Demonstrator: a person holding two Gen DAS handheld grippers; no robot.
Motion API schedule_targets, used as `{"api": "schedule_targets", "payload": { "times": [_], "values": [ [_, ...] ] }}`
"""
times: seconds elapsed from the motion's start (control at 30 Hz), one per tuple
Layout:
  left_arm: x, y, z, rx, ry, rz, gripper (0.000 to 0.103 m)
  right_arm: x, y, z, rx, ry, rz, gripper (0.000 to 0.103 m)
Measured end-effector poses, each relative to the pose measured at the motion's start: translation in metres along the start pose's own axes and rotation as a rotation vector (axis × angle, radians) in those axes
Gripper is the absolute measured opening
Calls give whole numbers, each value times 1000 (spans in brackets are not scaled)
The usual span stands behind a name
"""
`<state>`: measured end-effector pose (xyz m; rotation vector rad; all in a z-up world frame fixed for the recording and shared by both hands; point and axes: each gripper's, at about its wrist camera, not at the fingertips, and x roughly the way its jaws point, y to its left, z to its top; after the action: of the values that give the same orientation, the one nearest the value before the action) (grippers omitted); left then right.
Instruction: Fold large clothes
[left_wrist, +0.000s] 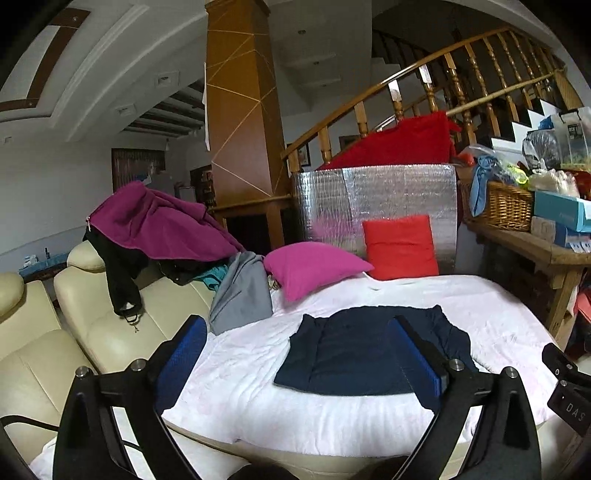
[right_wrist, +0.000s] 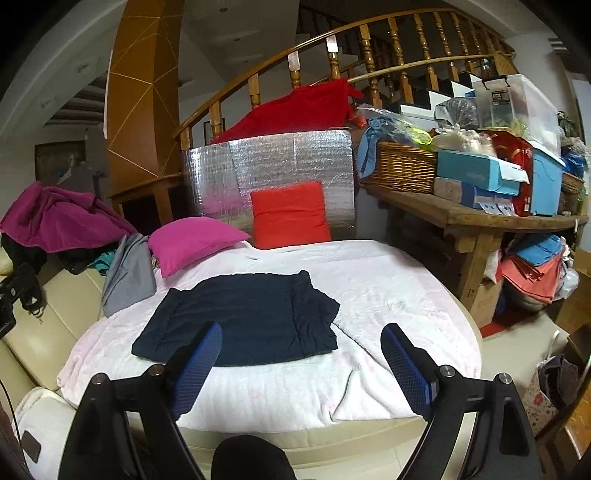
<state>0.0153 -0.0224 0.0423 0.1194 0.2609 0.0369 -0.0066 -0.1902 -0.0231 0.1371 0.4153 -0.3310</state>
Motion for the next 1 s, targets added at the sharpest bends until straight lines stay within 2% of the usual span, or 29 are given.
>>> {"api": "schedule_targets", "payload": {
  "times": [0.2,0.57,0.77,1.0],
  "values": [
    [-4,6,1,-8,-13,4,99,-8,4,5,10,-21,-1,90],
    [-7,10,5,-11,0,-24,99,-12,24,7,3,8,5,90],
    [-6,16,10,-15,-13,-26,100,-8,44,6,-37,39,25,90],
    [8,30,12,-54,8,-39,100,0,67,8,-89,61,40,90]
  ]
}}
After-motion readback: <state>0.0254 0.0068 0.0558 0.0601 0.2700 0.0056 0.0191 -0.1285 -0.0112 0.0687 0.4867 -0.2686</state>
